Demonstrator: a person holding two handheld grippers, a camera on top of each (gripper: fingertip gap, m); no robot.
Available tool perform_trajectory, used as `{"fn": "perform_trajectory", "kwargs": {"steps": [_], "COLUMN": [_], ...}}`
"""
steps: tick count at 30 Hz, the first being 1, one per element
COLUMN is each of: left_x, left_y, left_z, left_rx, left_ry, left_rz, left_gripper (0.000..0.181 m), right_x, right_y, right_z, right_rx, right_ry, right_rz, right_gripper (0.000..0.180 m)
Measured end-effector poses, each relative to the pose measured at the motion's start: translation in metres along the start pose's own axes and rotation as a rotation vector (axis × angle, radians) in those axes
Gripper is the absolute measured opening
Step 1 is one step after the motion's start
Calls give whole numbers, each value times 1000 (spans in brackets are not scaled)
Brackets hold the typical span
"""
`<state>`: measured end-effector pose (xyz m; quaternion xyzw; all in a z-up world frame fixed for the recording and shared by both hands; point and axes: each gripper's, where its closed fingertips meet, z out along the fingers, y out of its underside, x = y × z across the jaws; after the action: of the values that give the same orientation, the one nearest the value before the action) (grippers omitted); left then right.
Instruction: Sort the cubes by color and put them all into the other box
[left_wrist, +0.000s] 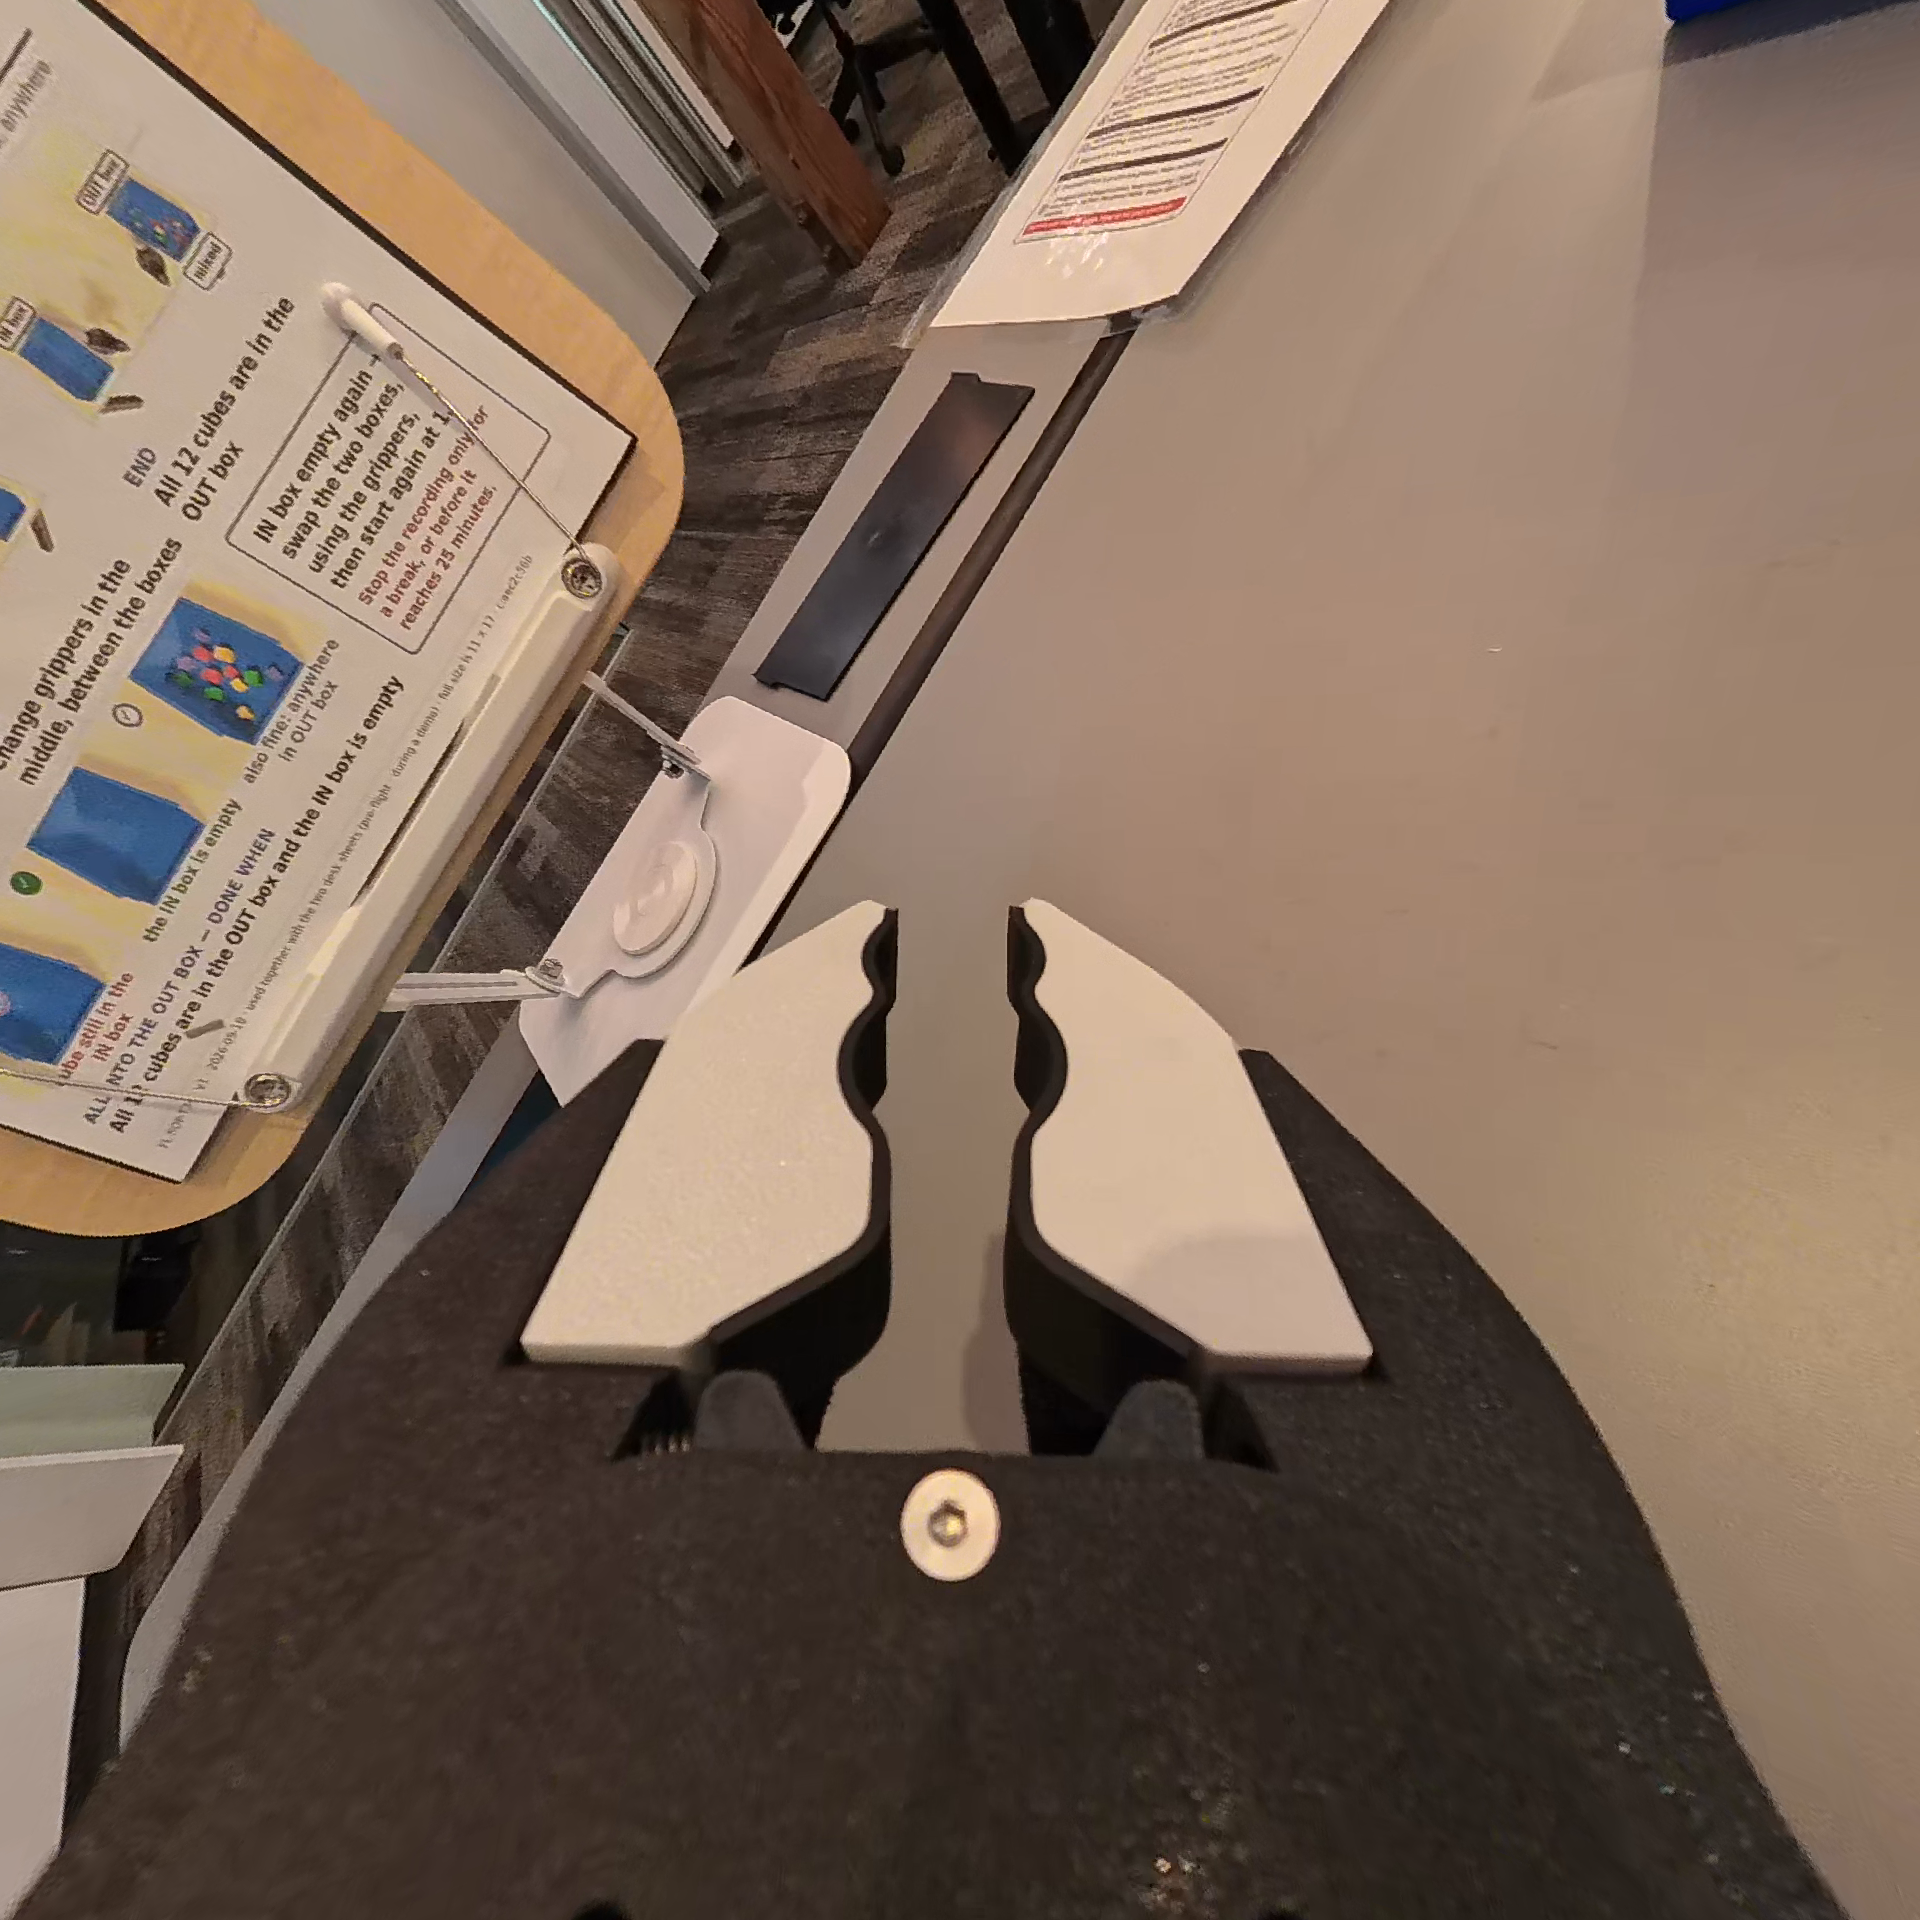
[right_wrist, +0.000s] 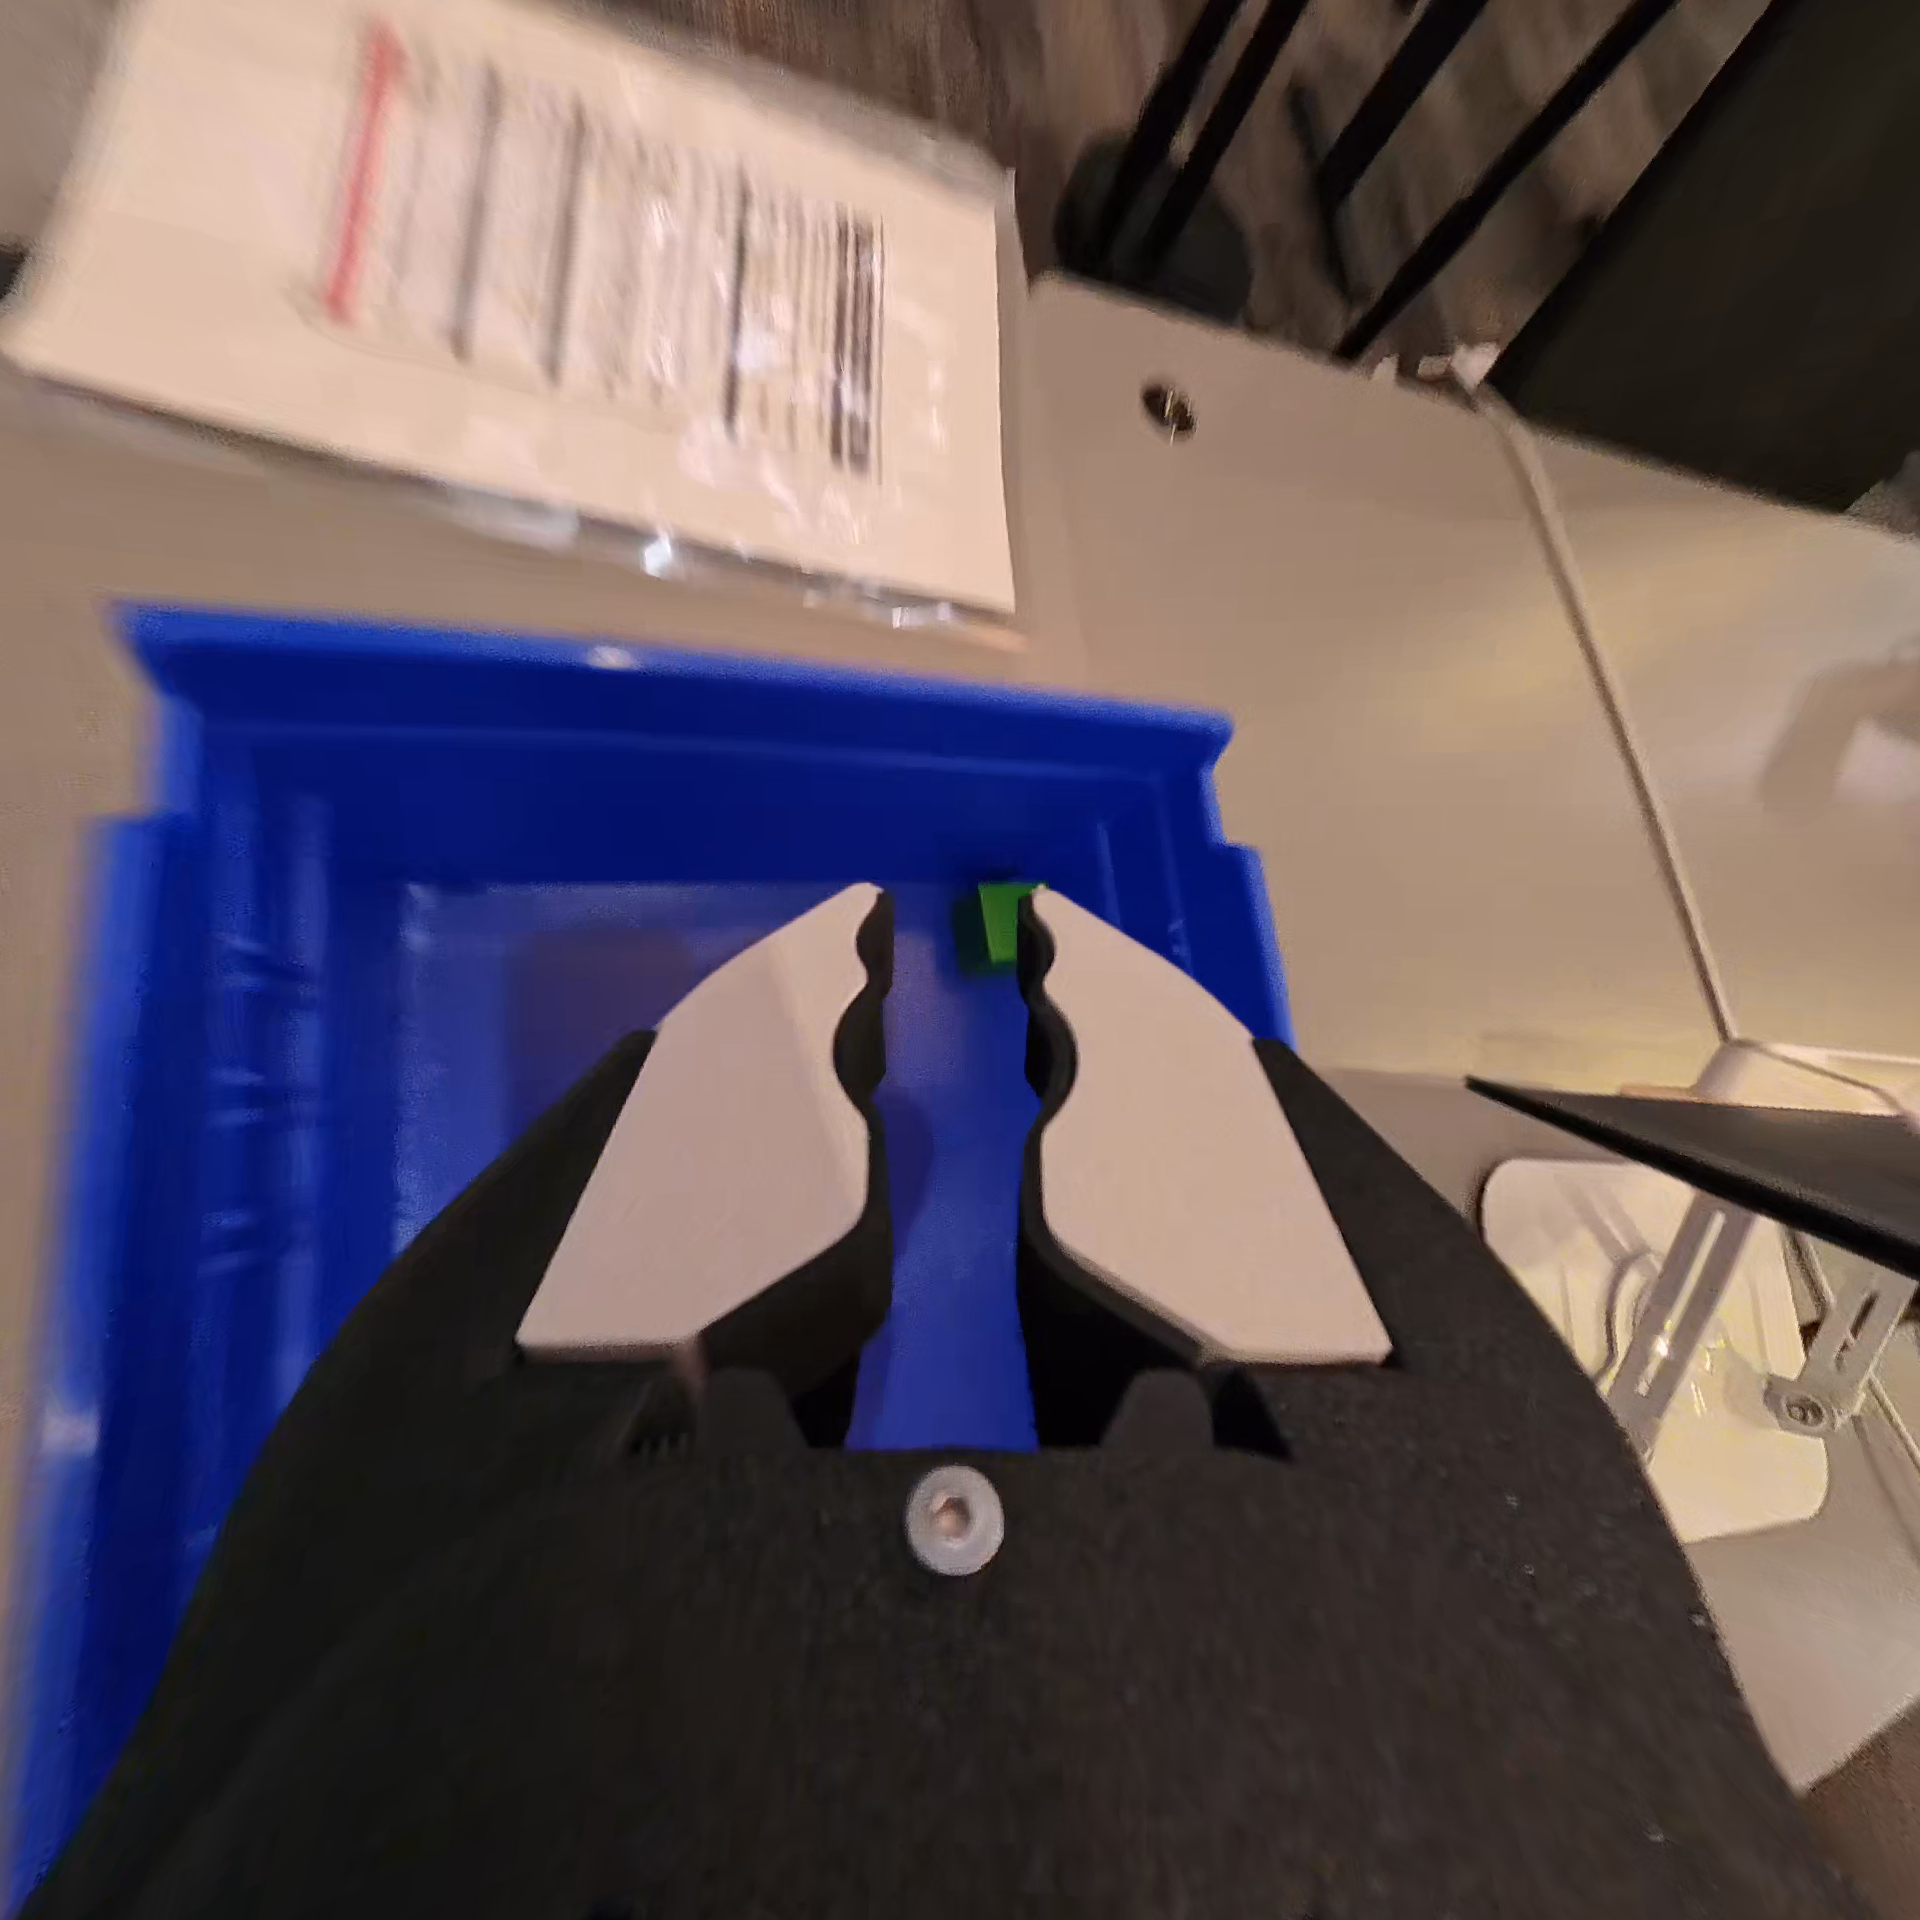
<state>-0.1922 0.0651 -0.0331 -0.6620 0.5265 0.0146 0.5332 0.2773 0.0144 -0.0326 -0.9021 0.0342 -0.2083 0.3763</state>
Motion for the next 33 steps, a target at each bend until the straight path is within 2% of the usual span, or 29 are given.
{"fn": "perform_trajectory", "kwargs": {"steps": [8, 15, 20, 23, 25, 30, 33], "left_x": [-4, -21, -40, -52, -62, -108, -143], "left_y": [-3, -6, -6, -6, -9, -15, -1], "left_z": [-5, -15, -26, -34, -43, -95, -137], "left_rx": [5, 26, 45, 55, 71, 128, 111], "left_ry": [-14, -46, -78, -97, -102, -193, -278], "left_rz": [-2, -44, -91, -119, -155, -259, -275], "left_gripper": [19, 19, 19, 19, 19, 19, 19], "right_x": [-71, -159, -199, -209, -210, -211, -213], "right_y": [-103, -162, -169, -167, -163, -160, -157], "right_z": [-112, -175, -187, -183, -176, -171, -167], "right_rx": [352, 547, 588, 638, 610, 608, 590], "right_ry": [-36, -149, -199, -207, -194, -189, -211], "right_rz": [14, 27, 56, 88, 74, 60, 55], "right_gripper": [30, 35, 42, 41, 45, 46, 47]}}
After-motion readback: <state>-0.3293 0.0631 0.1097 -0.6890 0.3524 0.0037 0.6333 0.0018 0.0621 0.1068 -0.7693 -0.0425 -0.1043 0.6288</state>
